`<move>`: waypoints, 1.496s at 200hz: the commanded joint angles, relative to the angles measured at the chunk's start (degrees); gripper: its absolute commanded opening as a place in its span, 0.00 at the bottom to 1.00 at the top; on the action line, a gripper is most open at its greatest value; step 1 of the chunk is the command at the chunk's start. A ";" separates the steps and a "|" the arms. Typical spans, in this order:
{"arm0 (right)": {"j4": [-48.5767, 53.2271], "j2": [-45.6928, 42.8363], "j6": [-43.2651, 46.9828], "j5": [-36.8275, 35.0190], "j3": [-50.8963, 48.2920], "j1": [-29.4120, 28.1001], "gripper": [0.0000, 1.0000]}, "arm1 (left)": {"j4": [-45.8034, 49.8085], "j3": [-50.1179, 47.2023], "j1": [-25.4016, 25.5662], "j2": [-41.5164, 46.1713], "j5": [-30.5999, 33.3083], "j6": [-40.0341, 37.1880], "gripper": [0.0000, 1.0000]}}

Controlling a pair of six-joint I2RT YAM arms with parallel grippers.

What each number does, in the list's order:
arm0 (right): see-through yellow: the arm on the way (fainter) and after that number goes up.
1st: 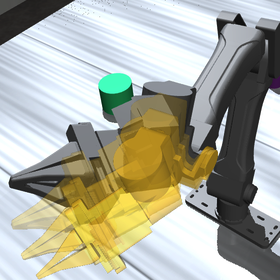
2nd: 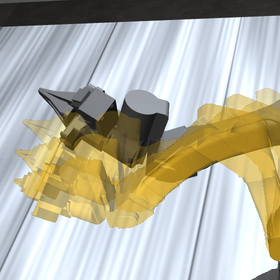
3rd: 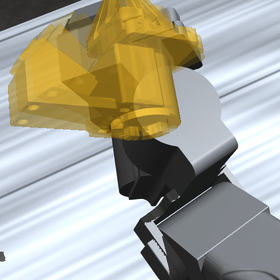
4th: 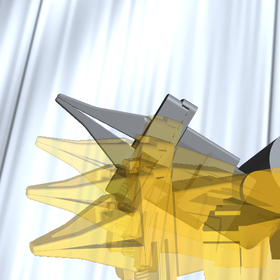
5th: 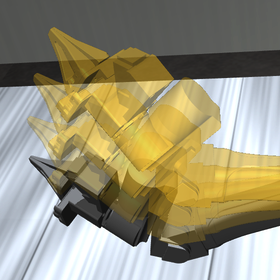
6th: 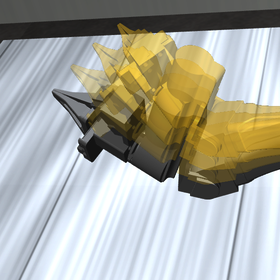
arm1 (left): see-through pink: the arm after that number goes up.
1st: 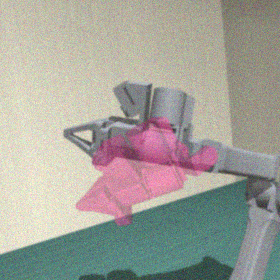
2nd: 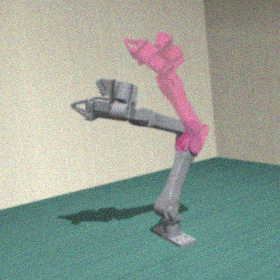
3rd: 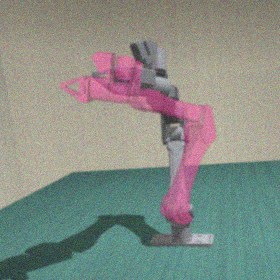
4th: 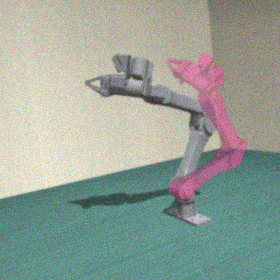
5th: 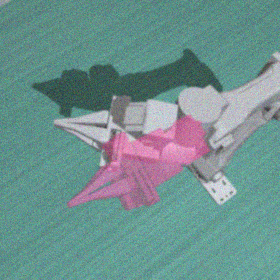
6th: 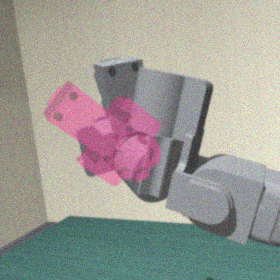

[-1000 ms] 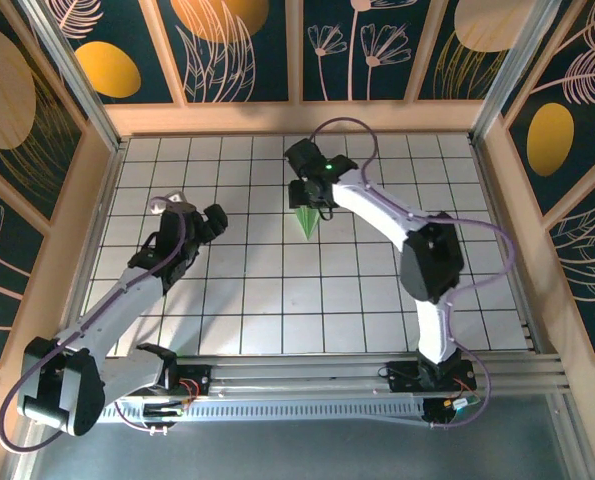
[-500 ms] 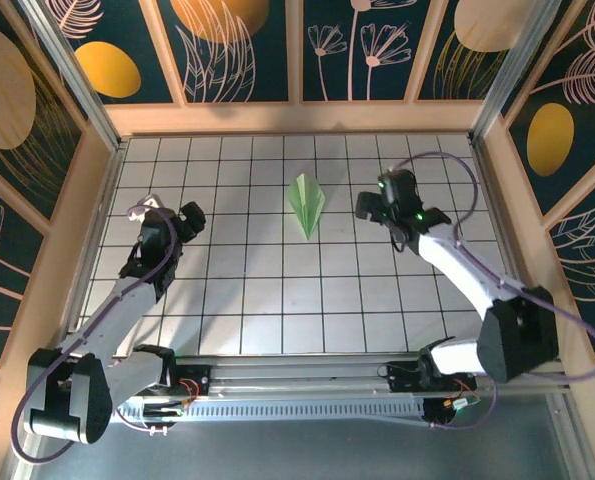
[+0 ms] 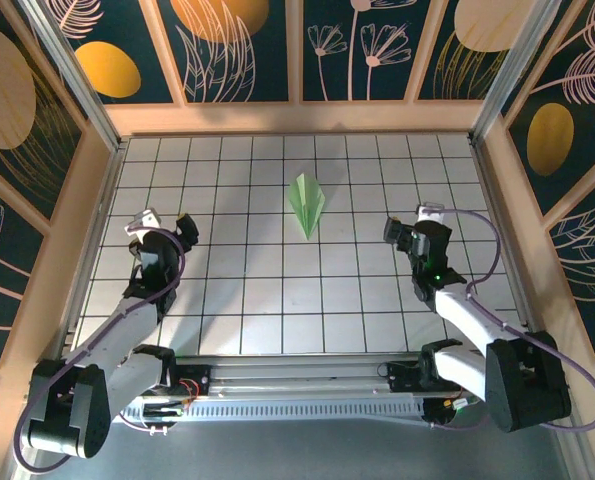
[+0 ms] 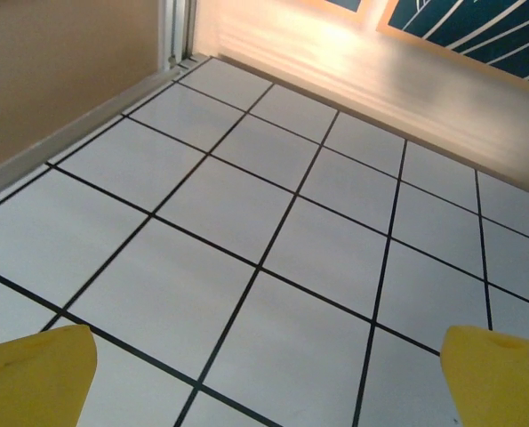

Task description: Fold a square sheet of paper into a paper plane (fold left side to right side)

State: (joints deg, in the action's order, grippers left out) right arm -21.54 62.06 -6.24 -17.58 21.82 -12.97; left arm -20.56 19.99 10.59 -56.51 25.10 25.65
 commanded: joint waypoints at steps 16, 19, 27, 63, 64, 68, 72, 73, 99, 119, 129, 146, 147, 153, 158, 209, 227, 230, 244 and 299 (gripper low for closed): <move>-14.56 4.22 3.38 0.52 -2.83 4.02 0.99 | -6.66 -2.19 -0.31 2.02 2.82 -3.82 0.99; -15.49 4.81 3.50 1.18 -3.14 4.35 0.99 | -6.61 -2.23 -0.31 2.02 2.89 -3.77 0.99; -17.79 6.22 3.60 3.09 -3.94 5.43 0.99 | -6.53 -2.31 -0.31 2.02 3.01 -3.88 0.99; -31.41 13.80 5.27 9.69 -6.88 7.28 0.99 | -5.89 -2.41 -0.31 1.66 3.71 -4.24 0.99; -31.79 14.06 5.27 9.81 -6.88 7.27 0.99 | -5.85 -2.41 -0.31 1.67 3.76 -4.27 0.99; -32.36 14.90 5.51 10.27 -6.52 7.40 0.99 | -5.78 -2.41 -0.31 1.67 3.93 -4.23 0.99; -31.33 15.34 5.62 10.74 -5.77 7.38 0.99 | -5.79 -2.40 -0.31 1.67 4.07 -4.29 0.99; -31.44 15.49 5.71 11.04 -5.62 7.36 0.99 | -5.76 -2.40 -0.31 1.71 4.12 -4.29 0.99; -36.57 19.08 8.36 13.82 -4.86 7.46 0.99 | -5.42 -2.09 -0.31 2.14 5.38 -4.47 0.99; -40.84 19.82 12.15 15.61 -5.92 7.45 0.99 | -5.73 -2.24 -0.31 2.28 6.14 -4.72 0.99; -46.75 20.19 13.26 16.15 -8.31 7.73 0.99 | -5.96 -2.28 -0.31 2.20 6.27 -5.04 0.99; -53.07 21.53 12.04 16.37 -11.19 9.04 0.99 | -6.27 -2.49 -0.31 1.94 6.53 -5.52 0.99; -53.08 21.44 12.00 16.36 -11.28 9.16 0.99 | -6.26 -2.50 -0.31 1.93 6.53 -5.57 0.99; -53.45 21.10 11.47 17.76 -11.72 9.91 0.99 | -6.21 -2.44 -0.31 1.85 6.60 -5.78 0.99; -54.97 21.25 11.16 18.96 -12.38 10.36 0.99 | -6.24 -2.50 -0.31 1.84 6.46 -5.94 0.99; -69.61 28.12 9.30 21.81 -16.84 12.81 0.99 | -6.29 -2.59 -0.31 2.27 6.02 -7.21 0.99; -66.99 28.09 8.55 21.54 -15.43 13.11 0.99 | -6.37 -2.76 -0.31 2.63 5.75 -7.43 0.99; -65.63 27.95 8.28 21.34 -14.82 13.29 0.99 | -6.41 -2.76 -0.31 2.63 5.81 -7.45 0.99; -57.36 28.01 5.82 20.12 -10.43 15.00 0.99 | -7.19 -2.98 -0.31 2.59 5.66 -8.28 0.99; -55.66 27.75 4.56 20.11 -9.64 15.96 0.99 | -12.90 -4.61 -0.31 0.62 4.82 -12.39 0.99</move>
State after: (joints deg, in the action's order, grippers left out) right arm -78.13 90.02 -0.56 3.07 11.88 2.87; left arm -28.42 16.05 10.59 -54.92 30.46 16.27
